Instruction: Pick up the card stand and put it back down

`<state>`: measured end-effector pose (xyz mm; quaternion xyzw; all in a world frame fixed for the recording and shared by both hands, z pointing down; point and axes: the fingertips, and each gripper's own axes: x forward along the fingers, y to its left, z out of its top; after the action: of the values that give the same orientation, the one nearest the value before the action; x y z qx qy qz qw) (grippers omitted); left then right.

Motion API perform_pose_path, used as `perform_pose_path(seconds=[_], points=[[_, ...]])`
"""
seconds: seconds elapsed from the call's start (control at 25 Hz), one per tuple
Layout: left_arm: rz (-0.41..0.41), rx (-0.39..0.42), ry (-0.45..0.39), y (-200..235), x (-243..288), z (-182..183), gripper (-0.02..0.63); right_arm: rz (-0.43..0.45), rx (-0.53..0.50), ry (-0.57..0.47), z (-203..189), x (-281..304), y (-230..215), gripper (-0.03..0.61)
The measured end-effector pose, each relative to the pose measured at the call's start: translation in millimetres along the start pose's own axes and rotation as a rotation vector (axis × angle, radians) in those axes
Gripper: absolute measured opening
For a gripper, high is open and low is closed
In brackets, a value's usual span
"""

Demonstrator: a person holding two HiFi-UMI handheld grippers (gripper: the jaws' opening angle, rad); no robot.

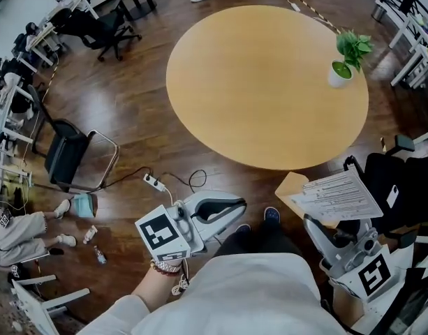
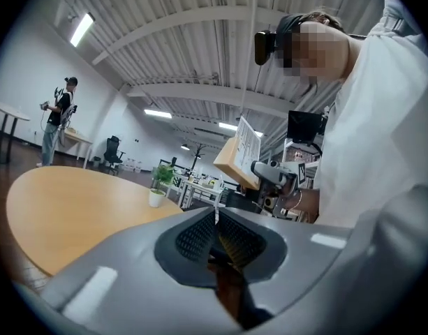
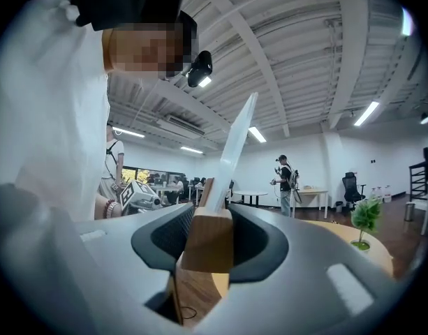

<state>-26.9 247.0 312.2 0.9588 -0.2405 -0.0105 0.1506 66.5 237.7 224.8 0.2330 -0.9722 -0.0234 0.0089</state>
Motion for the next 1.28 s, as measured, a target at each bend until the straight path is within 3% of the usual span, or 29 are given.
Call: perform_pose_path(seconds=[0.28, 0.52, 0.64, 0.92, 1.28], points=[[-0.034, 0.067, -0.02, -55.1, 11.2, 6.9, 0.012, 0.022, 0.0, -0.041, -0.3, -30.3, 28.3, 0.152], [-0.05, 0.131, -0.027, -86.1, 49.7, 20.6, 0.0, 0.012, 0.02, -0.088, 9.6, -69.9, 13.7, 0.152], [-0.07, 0.152, 0.009, -92.8, 58.5, 16.4, -0.003, -0.001, 0.019, -0.093, 8.9, -76.2, 11.0, 0.152], [-0.043, 0.161, -0.059, -93.7, 60.4, 23.6, -0.002, -0.019, 0.003, -0.082, 10.9, -81.2, 4.8, 0.153], [-0.003, 0.157, -0.038, -87.2, 46.6, 19.7, -0.002, -0.025, 0.03, -0.106, 6.0, -75.1, 5.8, 0.153]])
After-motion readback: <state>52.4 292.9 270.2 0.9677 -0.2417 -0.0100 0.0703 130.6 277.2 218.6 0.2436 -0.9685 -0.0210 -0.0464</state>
